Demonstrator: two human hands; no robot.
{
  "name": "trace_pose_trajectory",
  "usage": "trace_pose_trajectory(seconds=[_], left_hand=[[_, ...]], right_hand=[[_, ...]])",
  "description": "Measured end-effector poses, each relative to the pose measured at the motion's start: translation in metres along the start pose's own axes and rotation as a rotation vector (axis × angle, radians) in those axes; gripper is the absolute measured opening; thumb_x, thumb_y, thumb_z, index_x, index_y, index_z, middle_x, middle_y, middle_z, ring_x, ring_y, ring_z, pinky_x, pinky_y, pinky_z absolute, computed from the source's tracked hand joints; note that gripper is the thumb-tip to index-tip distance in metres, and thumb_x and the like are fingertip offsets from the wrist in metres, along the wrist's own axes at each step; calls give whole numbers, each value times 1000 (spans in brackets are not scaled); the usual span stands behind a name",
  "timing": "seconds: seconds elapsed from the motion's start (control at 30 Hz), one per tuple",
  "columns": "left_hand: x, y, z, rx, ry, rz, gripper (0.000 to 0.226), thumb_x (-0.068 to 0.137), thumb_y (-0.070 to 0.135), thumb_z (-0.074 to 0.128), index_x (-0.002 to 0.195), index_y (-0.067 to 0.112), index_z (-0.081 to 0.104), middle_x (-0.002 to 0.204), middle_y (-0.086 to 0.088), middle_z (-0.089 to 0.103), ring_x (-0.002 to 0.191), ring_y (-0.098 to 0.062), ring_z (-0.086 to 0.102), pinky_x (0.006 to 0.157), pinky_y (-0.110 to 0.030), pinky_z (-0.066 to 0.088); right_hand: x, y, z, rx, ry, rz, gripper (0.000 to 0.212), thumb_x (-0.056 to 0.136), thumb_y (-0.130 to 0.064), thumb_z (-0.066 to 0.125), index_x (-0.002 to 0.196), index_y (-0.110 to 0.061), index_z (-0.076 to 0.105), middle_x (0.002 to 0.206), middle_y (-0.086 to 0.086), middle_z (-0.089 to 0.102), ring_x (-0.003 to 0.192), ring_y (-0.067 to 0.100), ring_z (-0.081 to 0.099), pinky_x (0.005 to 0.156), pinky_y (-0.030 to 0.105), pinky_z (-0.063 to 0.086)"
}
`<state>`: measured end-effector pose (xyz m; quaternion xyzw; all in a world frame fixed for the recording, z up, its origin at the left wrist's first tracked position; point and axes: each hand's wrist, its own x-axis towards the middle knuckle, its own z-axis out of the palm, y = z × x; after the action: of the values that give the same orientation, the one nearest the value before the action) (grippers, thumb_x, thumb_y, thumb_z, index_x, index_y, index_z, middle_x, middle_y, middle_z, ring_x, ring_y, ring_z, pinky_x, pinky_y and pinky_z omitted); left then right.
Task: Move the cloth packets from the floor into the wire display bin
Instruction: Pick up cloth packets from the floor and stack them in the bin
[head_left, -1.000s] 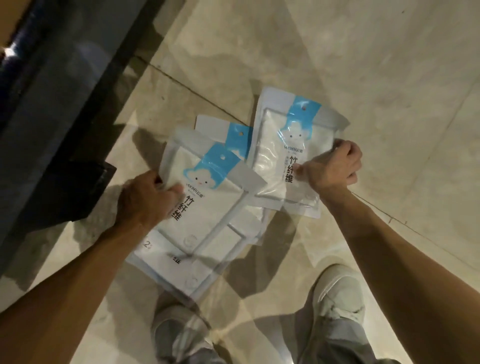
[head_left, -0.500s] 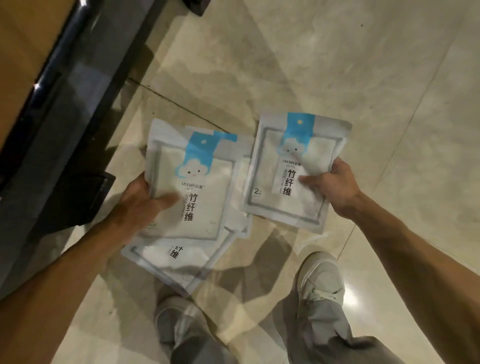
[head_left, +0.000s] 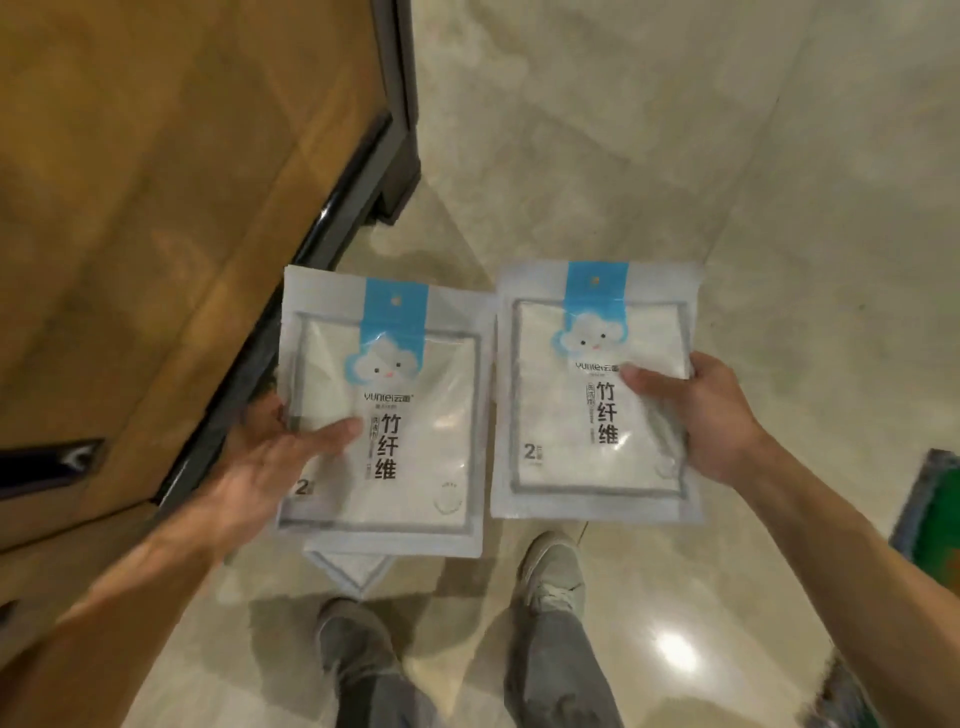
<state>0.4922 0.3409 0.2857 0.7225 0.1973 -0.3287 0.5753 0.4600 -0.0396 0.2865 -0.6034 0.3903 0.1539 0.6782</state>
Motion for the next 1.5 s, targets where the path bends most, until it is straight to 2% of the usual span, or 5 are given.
trace_pose_trajectory(seconds=[0.33,0.6,0.77,1.1,1.5], left_hand=[[-154,260,4,-167,138,194,40,77,5,82,113,15,70,98,-1,80,89,-22,78,74,-39,63],[-311,419,-39,-161,202,368,43,73,9,87,113,14,73,99,-4,80,91,-25,77,88,-48,57],[-412,482,-92,-220,325,450,34,74,3,82,105,11,72,88,1,80,74,-13,77,58,-23,54],[-588,480,-215,-397,444,507,84,38,29,93,117,12,72,106,-15,78,95,-37,76,91,-55,56],[-729,409,-233,-590,899,512,52,70,6,79,121,9,69,108,-15,77,96,-36,76,91,-51,55]], right_hand=[[-152,-270,-18,22,5,-199,69,49,-24,97,109,3,75,106,19,78,92,32,78,81,43,64],[-319,-450,-17,35,-20,-327,22,85,0,74,107,4,74,101,21,79,83,33,79,70,42,66],[-413,-519,28,1,-122,-338,22,86,-2,76,106,3,72,97,23,79,79,35,79,63,42,66],[-556,-565,153,-76,-448,-427,29,84,-5,78,111,-7,68,102,19,79,86,36,79,64,43,66],[-620,-576,254,-281,-849,-481,22,87,-3,76,104,-13,67,94,16,80,75,29,79,56,40,65]])
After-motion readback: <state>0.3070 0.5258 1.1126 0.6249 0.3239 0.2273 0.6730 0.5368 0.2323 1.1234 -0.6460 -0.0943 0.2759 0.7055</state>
